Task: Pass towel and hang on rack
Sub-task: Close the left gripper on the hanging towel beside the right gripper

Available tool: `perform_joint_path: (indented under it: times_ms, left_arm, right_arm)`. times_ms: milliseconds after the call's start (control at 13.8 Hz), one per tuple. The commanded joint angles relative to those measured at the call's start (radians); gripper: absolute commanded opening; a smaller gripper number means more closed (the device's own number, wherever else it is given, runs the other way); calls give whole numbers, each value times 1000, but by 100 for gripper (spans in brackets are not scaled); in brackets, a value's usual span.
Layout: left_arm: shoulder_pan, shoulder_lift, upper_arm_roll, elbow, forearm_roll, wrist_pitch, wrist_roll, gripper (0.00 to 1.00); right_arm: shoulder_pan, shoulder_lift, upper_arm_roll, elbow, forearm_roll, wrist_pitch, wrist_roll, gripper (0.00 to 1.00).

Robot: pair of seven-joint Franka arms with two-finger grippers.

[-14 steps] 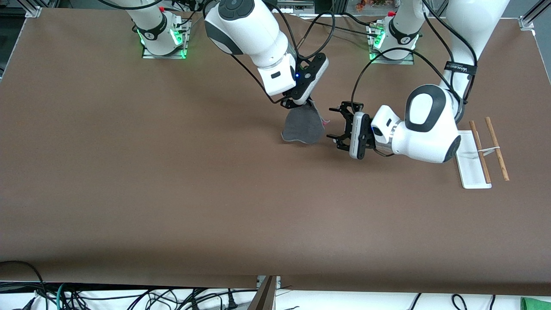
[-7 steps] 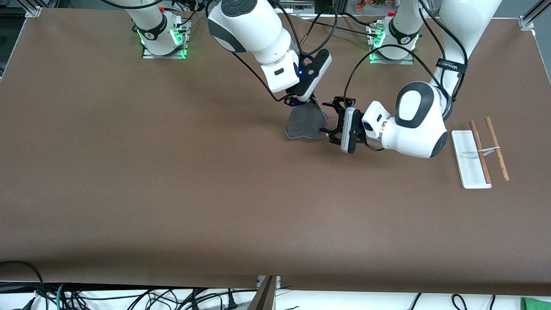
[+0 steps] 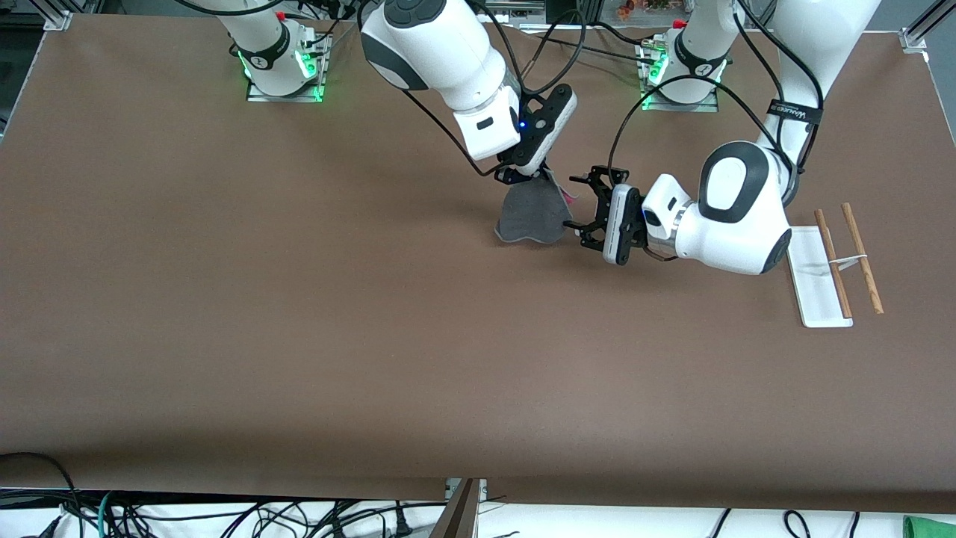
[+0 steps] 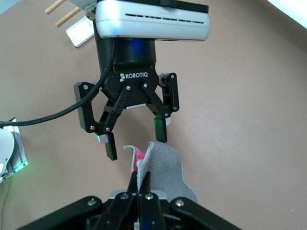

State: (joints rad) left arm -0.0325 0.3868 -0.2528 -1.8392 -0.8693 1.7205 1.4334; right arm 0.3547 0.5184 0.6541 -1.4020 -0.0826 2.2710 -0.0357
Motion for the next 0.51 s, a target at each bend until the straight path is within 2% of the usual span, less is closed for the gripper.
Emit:
perform_joint_path:
  times_ms: [0, 434]
  left_arm:
    - [22, -34, -2, -43, -11, -35, 45, 88]
    - [19, -129, -5, -149, -14, -39, 45, 85]
  right_arm:
    - [-3, 8, 10, 9, 3, 13, 0, 0]
    - [-22, 6, 9, 9, 3, 12, -7, 0]
